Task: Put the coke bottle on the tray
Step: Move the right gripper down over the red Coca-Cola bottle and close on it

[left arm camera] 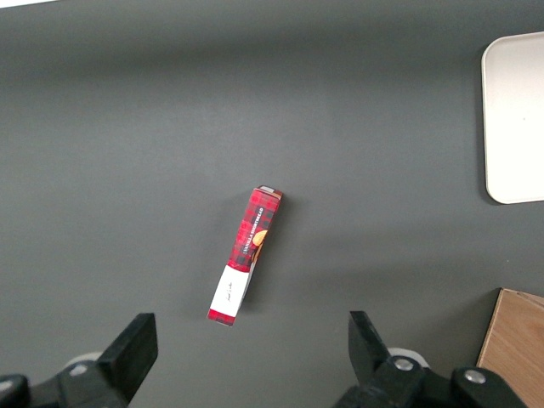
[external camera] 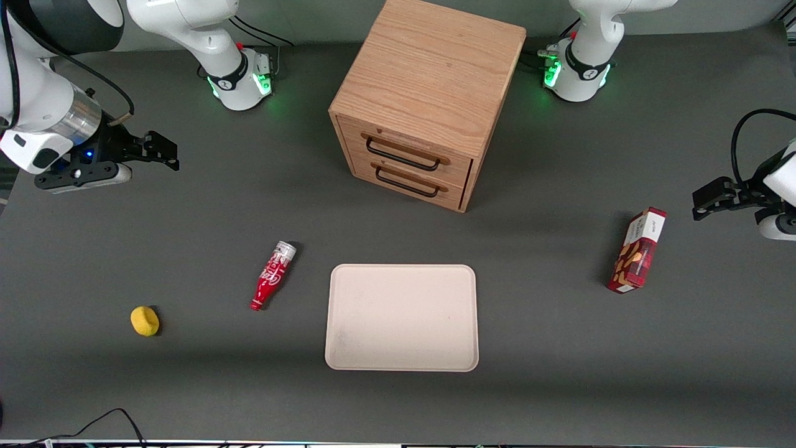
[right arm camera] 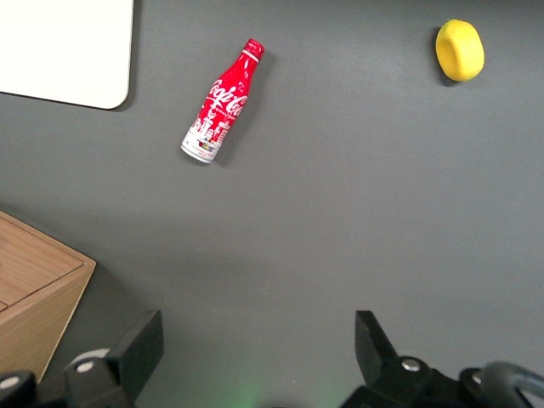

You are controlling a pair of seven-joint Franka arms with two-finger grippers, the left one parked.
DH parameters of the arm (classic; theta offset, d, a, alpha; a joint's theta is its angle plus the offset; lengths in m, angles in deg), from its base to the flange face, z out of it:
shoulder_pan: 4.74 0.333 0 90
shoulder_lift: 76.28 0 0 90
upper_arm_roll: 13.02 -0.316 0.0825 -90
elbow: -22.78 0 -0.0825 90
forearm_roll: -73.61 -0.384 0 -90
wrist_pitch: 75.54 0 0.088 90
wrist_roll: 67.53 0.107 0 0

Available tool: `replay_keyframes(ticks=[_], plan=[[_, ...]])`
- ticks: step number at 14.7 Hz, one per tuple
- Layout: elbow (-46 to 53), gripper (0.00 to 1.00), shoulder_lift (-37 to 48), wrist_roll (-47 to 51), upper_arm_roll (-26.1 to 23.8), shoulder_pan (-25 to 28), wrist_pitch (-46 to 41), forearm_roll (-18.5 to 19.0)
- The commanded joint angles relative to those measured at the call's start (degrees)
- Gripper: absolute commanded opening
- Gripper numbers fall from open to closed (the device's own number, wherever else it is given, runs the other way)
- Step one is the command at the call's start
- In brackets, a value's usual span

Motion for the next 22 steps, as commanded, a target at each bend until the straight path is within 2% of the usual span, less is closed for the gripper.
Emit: replay_keyframes(ticks=[1, 5, 7, 9, 12, 16, 22], plan=[[3.8, 1.0, -1.7, 1.5, 0.9, 0.1, -4.3, -1.3], [7.1, 1.0, -5.6, 2.0, 0.1, 0.6, -6.0, -1.0], [9.4, 1.0, -9.9, 8.6, -0.7, 0.8, -6.1, -1.3], [10.7, 1.0, -14.7, 12.1, -3.9, 0.7, -4.6, -1.3], [10.0, 1.0, -20.5, 13.8, -4.4, 0.9, 3.8, -1.3], [10.0, 1.0, -30.4, 25.3, -6.7, 0.9, 15.8, -0.6], [4.5, 1.0, -36.6, 32.0, -6.8, 0.9, 32.4, -0.6]])
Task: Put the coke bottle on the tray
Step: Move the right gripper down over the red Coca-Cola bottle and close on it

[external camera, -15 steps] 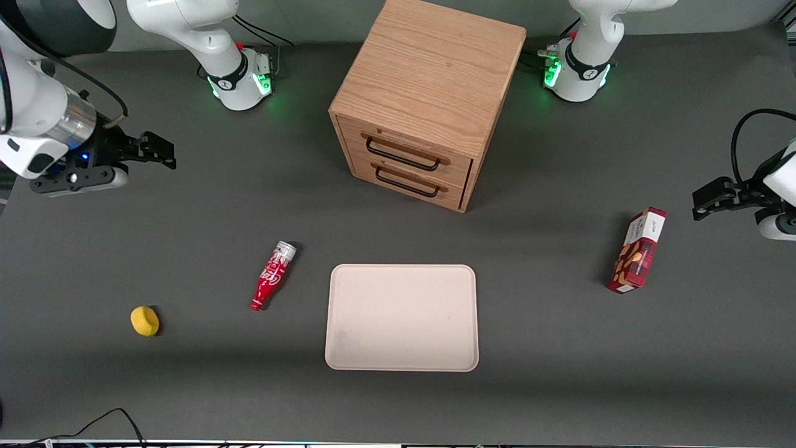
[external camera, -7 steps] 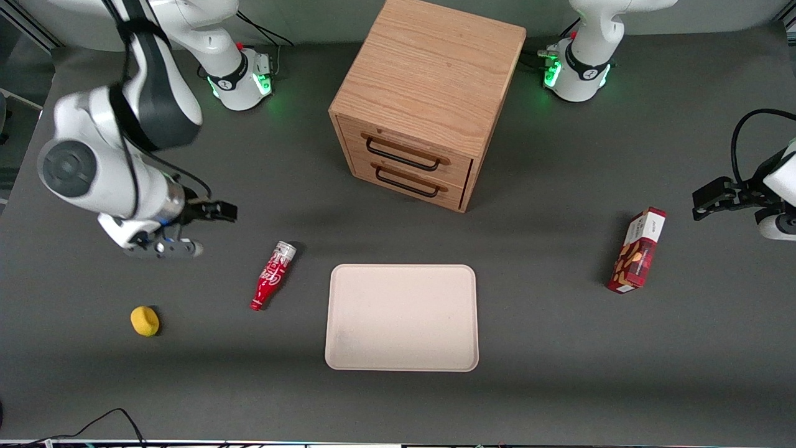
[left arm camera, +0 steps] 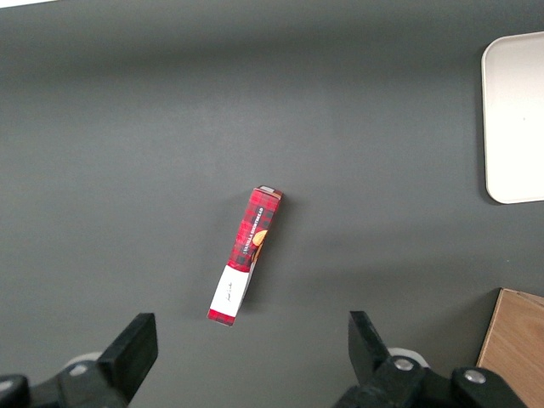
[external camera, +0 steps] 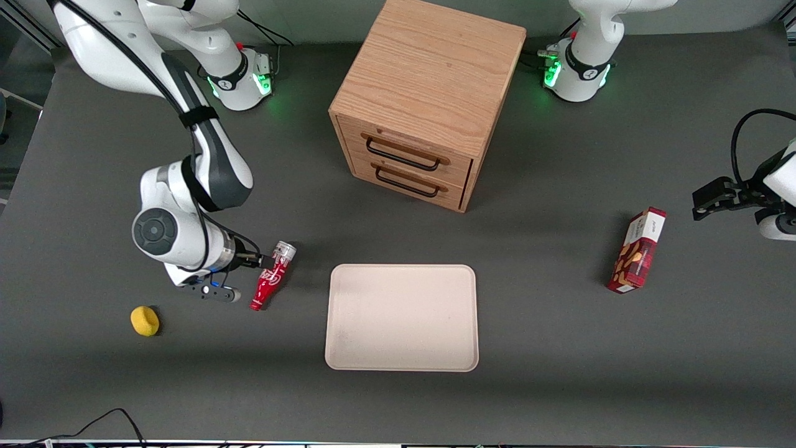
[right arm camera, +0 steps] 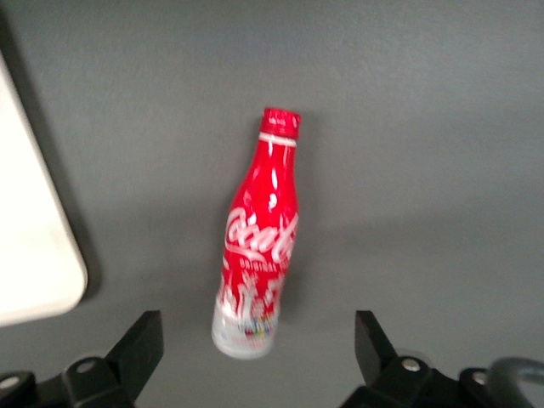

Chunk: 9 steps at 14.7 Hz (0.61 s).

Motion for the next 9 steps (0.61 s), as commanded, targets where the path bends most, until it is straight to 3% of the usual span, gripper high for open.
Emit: replay_keyframes(ticks=[1, 7, 9], plan=[[-3.2, 1.0, -1.5, 3.9, -0.1, 0.2, 6.8, -0.3], [-9.3, 1.0, -3.4, 8.6, -0.1, 0.5, 19.0, -0.1], [-9.3, 1.0, -4.3, 8.9, 0.0, 1.3, 19.5, 0.0]])
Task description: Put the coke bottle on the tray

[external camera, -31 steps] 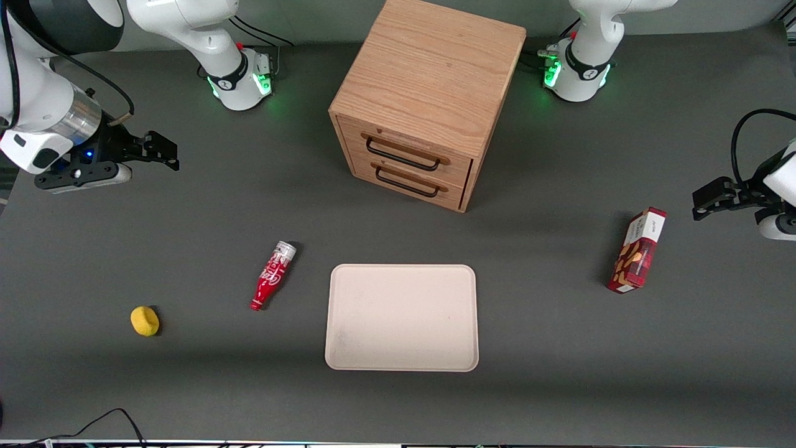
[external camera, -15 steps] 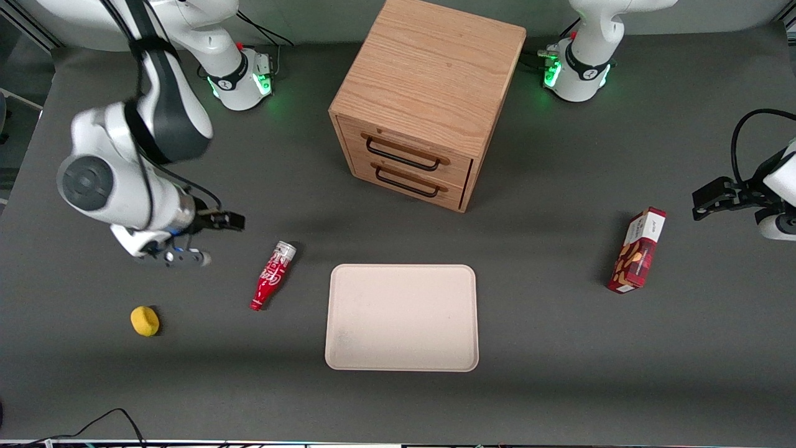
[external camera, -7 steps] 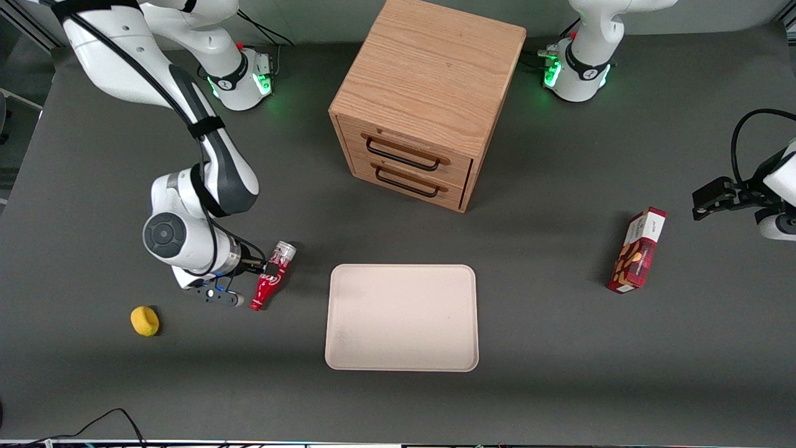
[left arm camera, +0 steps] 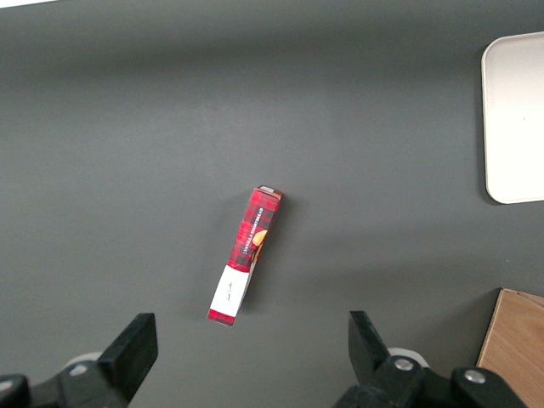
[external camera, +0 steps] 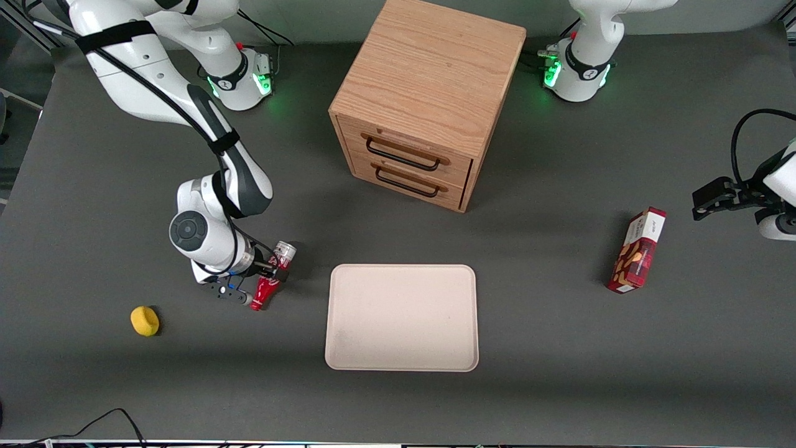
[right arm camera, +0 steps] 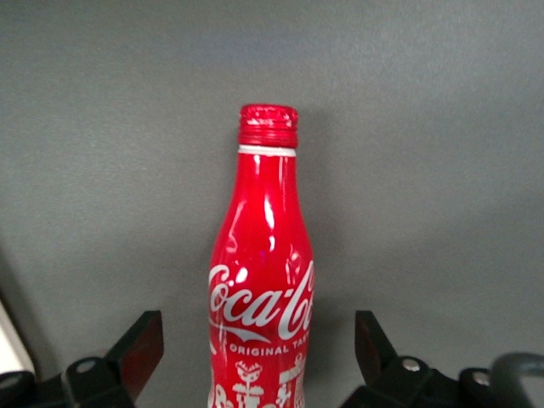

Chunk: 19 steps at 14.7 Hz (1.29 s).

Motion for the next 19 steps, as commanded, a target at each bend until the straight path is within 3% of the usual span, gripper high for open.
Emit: replay_keyframes(ticks=[1, 4, 5, 7, 10, 16, 19], plan=[[-0.6, 0.99, -0.5, 2.1, 0.3, 1.3, 1.9, 0.0], [-0.5, 0.73, -1.5, 2.1, 0.3, 1.3, 2.8, 0.2], [-0.5, 0.56, -1.6, 2.1, 0.3, 1.2, 2.8, 0.2], [-0.5, 0.0, -1.3, 2.1, 0.3, 1.2, 2.7, 0.2], [-0.8, 0.0, 0.8, 3.8, 0.3, 1.2, 0.3, 0.2], [1.3, 0.0, 13.2, -0.9, 0.3, -1.1, -17.1, 0.0], [7.5, 0.0, 17.6, -3.0, 0.4, -1.7, -30.5, 0.1]])
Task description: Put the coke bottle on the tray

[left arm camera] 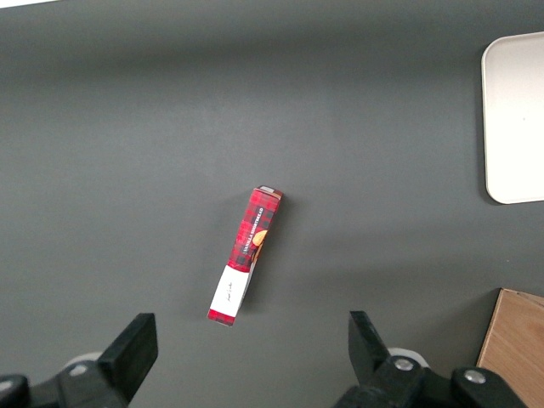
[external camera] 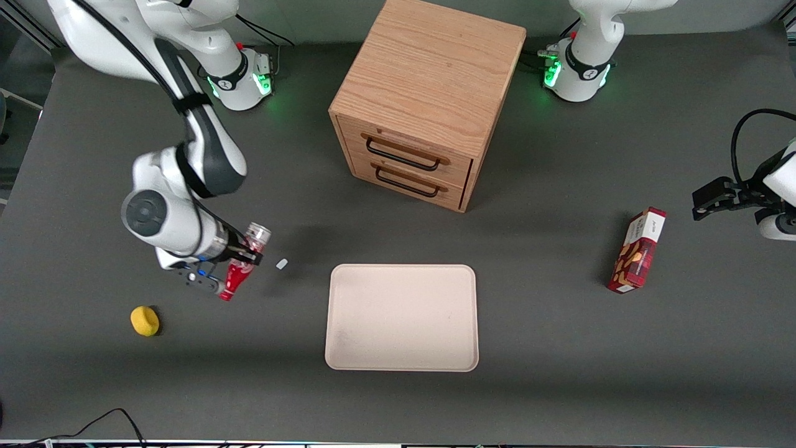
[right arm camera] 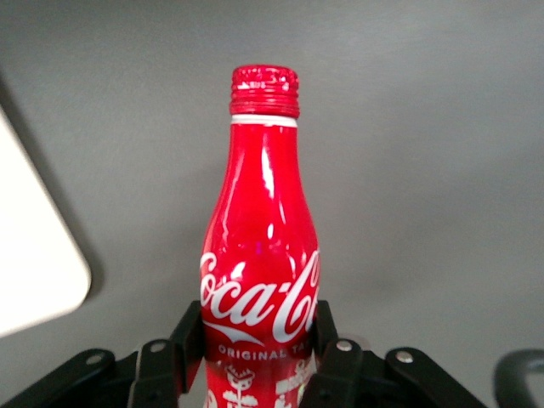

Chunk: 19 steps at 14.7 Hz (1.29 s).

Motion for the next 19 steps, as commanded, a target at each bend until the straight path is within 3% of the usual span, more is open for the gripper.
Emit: replay_keyframes(ticks=[1, 4, 8, 14, 19], plan=[[5.3, 0.0, 4.9, -2.1, -0.1, -0.9, -10.5, 0.1], [15.0, 0.0, 4.6, -4.9, -0.2, -1.2, -20.6, 0.1], [26.2, 0.0, -2.3, -4.1, -0.2, 0.2, -21.6, -0.2], [47.7, 0.0, -22.2, -1.7, 0.9, 9.4, -24.8, 0.2], [50.0, 0.0, -29.9, 1.7, 7.7, 18.5, -17.9, 0.2]])
